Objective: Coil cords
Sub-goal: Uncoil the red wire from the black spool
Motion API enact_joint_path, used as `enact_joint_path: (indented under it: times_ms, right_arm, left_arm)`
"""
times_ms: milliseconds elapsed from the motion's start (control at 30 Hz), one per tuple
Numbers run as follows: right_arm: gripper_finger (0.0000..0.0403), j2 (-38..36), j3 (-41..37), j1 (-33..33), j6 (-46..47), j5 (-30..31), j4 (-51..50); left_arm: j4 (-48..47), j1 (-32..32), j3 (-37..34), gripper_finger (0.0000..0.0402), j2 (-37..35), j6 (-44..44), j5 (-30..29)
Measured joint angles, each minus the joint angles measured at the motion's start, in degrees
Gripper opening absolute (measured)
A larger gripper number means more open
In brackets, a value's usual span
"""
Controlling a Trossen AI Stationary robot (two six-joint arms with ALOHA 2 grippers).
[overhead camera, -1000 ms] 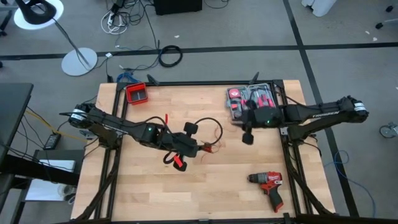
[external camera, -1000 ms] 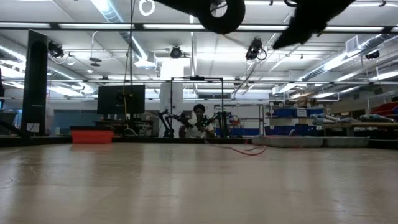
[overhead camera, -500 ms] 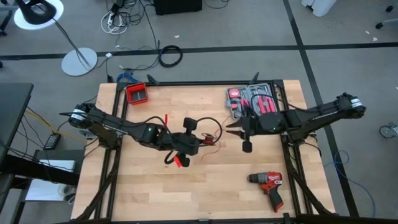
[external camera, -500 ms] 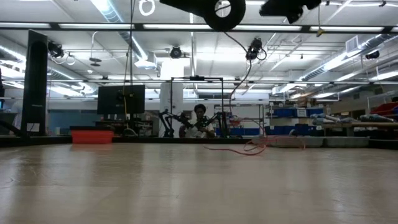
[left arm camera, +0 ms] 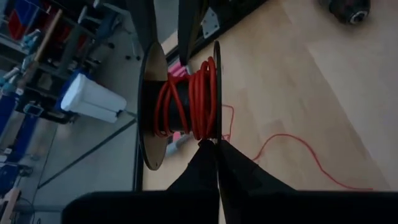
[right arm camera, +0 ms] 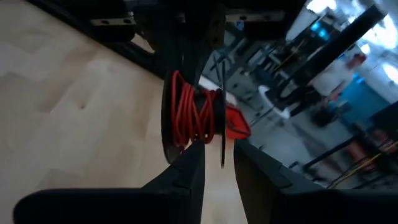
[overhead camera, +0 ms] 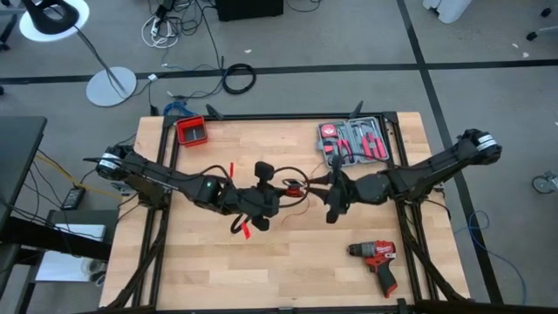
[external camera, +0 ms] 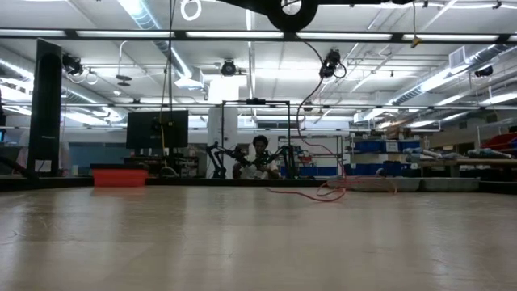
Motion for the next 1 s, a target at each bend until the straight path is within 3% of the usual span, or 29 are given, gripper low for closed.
enact_joint_path:
  times_ms: [300, 533, 700, 1000]
  right_arm:
    - [0.0077, 3.03, -0.02, 0.52, -4.66, 0.64, 6.19]
    - [0.0009, 3.43, -0.02, 0.19, -4.63, 0.87, 6.61]
    - [0.0004, 3.43, -0.02, 0.19, -4.09, 1.65, 6.57]
    - [0.0002, 3.37, 0.0, 0.52, -4.56, 5.4, 5.79]
  left_arm:
    - [0.94, -0.04, 0.0, 0.0, 0.0, 0.1, -0.39]
    - [0.79, -0.04, -0.1, 0.0, 0.01, 0.1, 0.56]
    - [1.11, 0.01, -0.1, 0.0002, 0.01, -0.22, 0.61]
    - [3.69, 0.03, -0.11, 0.0062, 0.07, -1.13, -5.13]
